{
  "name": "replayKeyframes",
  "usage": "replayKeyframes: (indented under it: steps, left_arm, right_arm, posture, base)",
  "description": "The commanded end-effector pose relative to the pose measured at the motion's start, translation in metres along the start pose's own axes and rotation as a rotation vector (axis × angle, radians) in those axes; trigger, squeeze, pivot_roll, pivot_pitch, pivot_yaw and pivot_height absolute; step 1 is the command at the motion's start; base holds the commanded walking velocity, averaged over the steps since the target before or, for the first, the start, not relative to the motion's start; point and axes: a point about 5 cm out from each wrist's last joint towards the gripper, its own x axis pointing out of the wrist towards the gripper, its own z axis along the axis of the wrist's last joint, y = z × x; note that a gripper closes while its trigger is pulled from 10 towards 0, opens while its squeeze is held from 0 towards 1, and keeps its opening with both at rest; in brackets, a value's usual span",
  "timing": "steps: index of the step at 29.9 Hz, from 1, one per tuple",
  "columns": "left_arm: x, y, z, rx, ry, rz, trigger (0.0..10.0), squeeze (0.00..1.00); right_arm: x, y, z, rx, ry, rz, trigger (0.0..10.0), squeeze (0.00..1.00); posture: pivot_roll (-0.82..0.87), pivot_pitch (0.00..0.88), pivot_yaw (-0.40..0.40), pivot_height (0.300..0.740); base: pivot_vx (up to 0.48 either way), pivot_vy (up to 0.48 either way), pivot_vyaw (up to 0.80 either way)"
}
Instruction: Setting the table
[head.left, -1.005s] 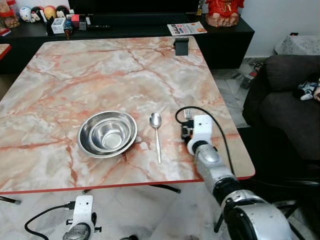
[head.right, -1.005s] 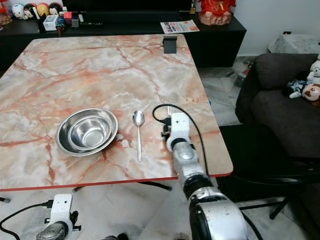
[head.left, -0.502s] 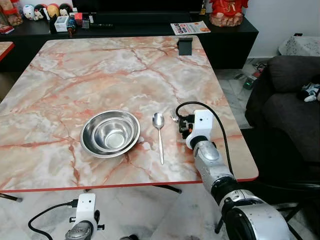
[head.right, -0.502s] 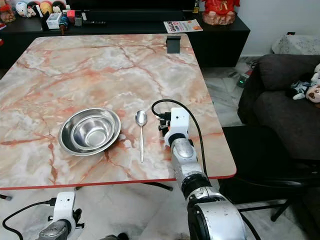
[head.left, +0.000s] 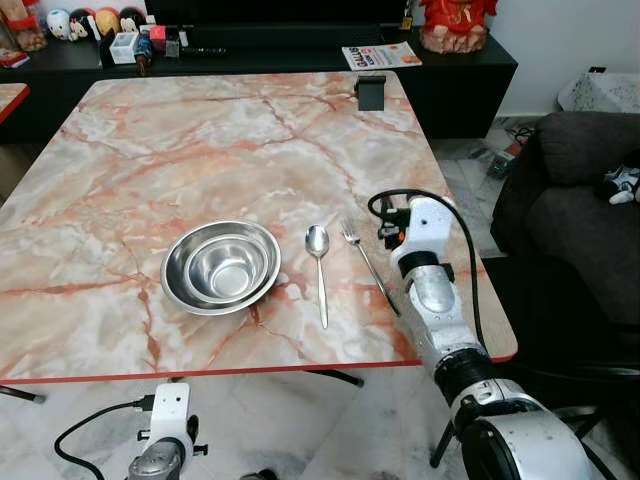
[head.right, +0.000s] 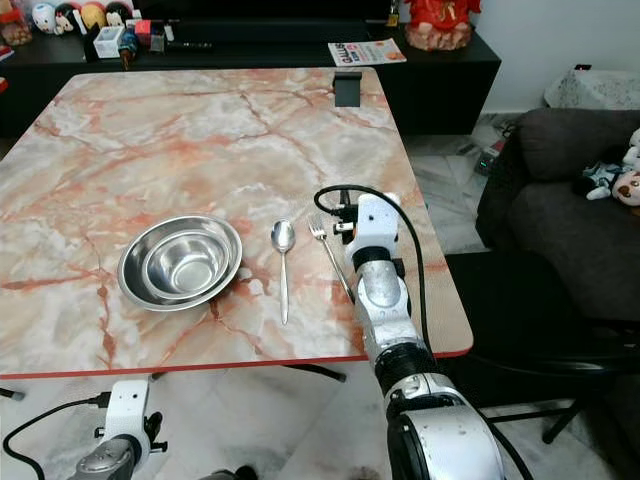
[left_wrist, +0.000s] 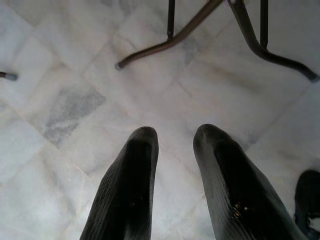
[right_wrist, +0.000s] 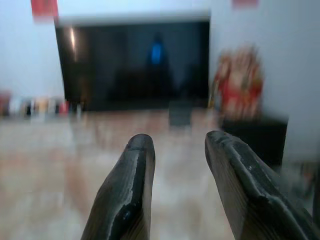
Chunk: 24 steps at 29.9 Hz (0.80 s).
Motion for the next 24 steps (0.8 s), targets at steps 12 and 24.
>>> replayKeyframes:
  steps: [12, 24]
  left_arm:
    - [-0.005, 0.023, -0.007, 0.026, -0.012, 0.063, 10.0, 0.0]
    - [-0.007, 0.022, -0.013, 0.034, -0.003, 0.058, 10.0, 0.0]
  right_arm:
    - [-0.044, 0.043, 0.023, 0.029, -0.224, 0.116, 10.0, 0.0]
    - [-0.069, 0.024, -0.014, -0.055, -0.034, 0.147, 10.0, 1.0]
  posture:
    - [0.04, 0.144, 0.057, 0.74]
    - [0.04, 0.156, 0.045, 0.74]
  base:
    - [0.0, 0.0, 0.0]
    - [0.0, 0.0, 0.0]
